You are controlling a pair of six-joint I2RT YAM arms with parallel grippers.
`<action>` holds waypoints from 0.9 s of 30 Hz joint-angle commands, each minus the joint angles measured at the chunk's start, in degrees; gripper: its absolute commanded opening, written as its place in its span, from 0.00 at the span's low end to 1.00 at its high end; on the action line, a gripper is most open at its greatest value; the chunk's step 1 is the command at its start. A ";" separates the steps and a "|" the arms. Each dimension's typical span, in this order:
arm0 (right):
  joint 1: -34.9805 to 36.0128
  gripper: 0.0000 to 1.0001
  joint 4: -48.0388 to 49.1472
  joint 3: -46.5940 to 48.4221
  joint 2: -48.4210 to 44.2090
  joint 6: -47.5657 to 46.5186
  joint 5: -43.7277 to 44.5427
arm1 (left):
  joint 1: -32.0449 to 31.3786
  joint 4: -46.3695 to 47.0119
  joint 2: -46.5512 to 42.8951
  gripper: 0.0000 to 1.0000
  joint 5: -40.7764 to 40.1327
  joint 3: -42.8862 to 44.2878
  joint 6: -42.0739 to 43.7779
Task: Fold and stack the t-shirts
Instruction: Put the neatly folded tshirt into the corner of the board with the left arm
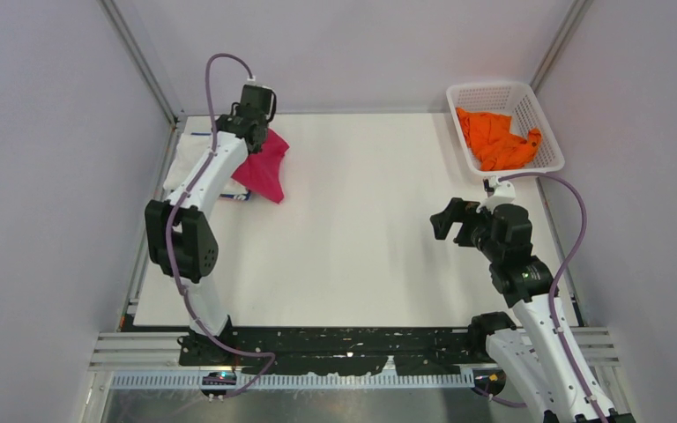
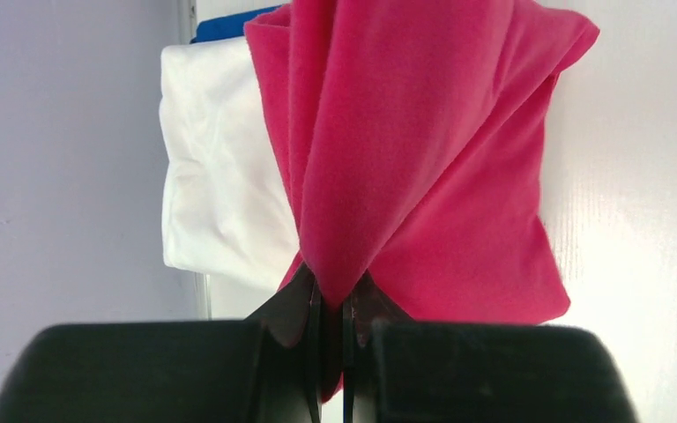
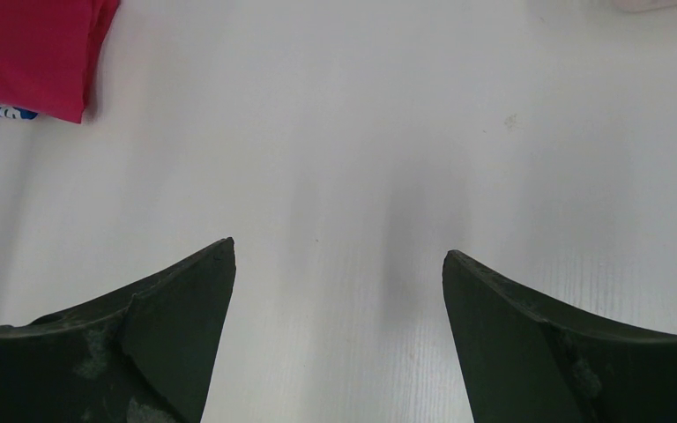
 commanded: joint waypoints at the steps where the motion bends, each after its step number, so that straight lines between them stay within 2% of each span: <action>1: 0.08 0.95 3.32 0.24 -0.01 0.13 0.33 | -0.31 -0.89 -6.50 0.00 -0.17 3.62 1.63; 17: 0.03 0.95 3.40 -0.09 -0.90 0.31 -0.06 | 0.68 -12.61 -8.40 0.00 4.87 16.24 1.44; 25: 0.03 0.96 3.40 0.06 -0.39 0.22 1.12 | 7.02 -12.78 -3.34 0.00 10.46 16.54 0.48; 27: 0.03 0.96 3.40 0.15 -0.07 0.15 1.61 | 9.62 -12.69 -1.34 0.00 14.79 17.03 0.42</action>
